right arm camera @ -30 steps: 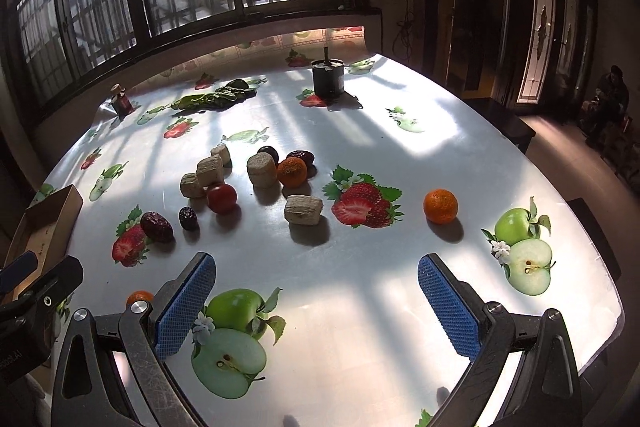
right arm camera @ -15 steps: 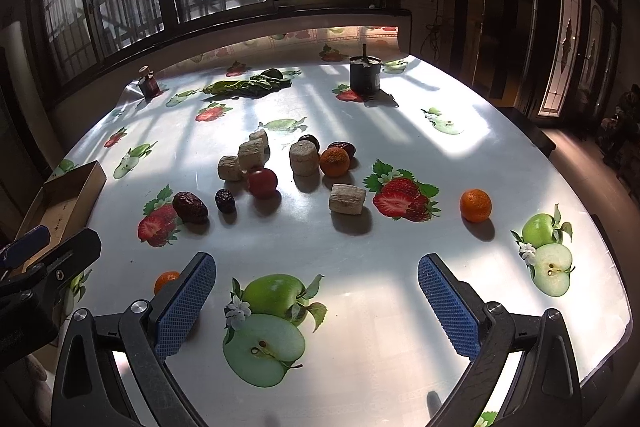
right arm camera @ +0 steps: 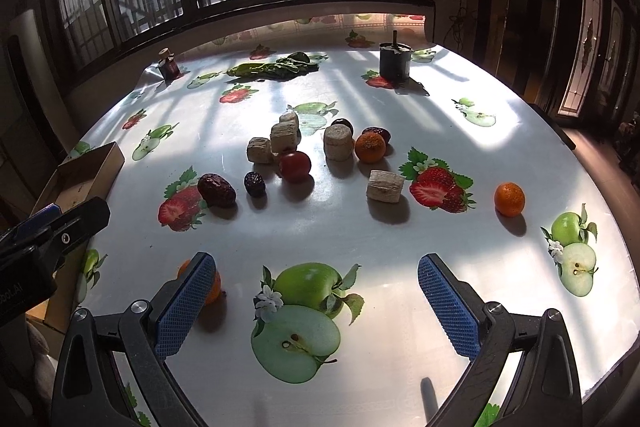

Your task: Organize fruits

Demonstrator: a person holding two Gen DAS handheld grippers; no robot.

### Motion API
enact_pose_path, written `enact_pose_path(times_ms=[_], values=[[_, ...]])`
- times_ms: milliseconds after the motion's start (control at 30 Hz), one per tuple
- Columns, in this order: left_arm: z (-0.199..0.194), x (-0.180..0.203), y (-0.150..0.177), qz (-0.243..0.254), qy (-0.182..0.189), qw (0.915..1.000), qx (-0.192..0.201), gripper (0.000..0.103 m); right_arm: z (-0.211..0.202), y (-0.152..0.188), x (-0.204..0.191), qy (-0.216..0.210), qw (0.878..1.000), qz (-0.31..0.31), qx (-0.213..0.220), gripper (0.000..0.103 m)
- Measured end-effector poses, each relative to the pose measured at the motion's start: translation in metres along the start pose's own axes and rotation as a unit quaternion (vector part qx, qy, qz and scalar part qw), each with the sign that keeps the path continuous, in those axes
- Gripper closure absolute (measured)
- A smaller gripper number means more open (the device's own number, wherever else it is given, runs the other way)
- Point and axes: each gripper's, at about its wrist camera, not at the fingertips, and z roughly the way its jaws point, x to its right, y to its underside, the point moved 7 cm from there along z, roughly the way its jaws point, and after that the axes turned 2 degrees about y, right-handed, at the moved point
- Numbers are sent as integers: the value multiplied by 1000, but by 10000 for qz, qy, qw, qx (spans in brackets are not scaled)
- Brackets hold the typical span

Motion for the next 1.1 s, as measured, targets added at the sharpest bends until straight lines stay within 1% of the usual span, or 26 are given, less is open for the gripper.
enact_pose_path(times_ms=[100,167,267,367,433,500,533,600,633,667,700,733,767,867,933,1067,1100], values=[[4,-31,-7,-233,-210,9995,-44,1,4,1,-11,-276,9994,-127,-150,1],[6,-43,-8,-334,-297,9990,-90,1,10,3,-22,-518,9980,-226,-285,1],[13,-49,-6,-445,-255,9985,-209,1,21,8,-42,-807,9945,-396,-542,1],[19,-45,-3,-425,-165,9984,-326,1,31,12,-56,-895,9919,-549,-715,1],[25,-38,-3,-376,-62,9984,-418,1,35,12,-64,-937,9905,-667,-759,6],[31,-29,-4,-340,62,9981,-503,1,39,13,-71,-942,9896,-754,-786,14],[34,-23,-5,-294,123,9981,-526,1,41,14,-74,-938,9890,-801,-820,16],[42,-11,-6,-178,204,9979,-595,1,47,17,-79,-914,9877,-885,-907,26],[47,-4,-7,-123,251,9976,-638,1,50,19,-82,-926,9866,-929,-970,30],[51,2,-8,-79,309,9972,-674,1,52,22,-84,-940,9856,-962,-1025,39],[56,8,-8,-33,362,9968,-715,1,54,24,-84,-949,9846,-982,-1089,54],[62,14,-8,26,385,9963,-763,1,56,25,-84,-987,9839,-965,-1134,61],[68,20,-7,87,376,9959,-817,1,55,24,-81,-1031,9840,-915,-1127,64],[86,33,-4,254,370,9942,-973,1,48,20,-71,-1066,9856,-848,-1007,64],[98,41,-1,345,401,9927,-1081,1,42,18,-62,-967,9875,-847,-912,64],[121,56,4,429,562,9893,-1276,1,33,14,-47,-900,9895,-840,-754,64],[125,60,6,479,569,9888,-1295,4,31,13,-45,-898,9898,-834,-732,64]])
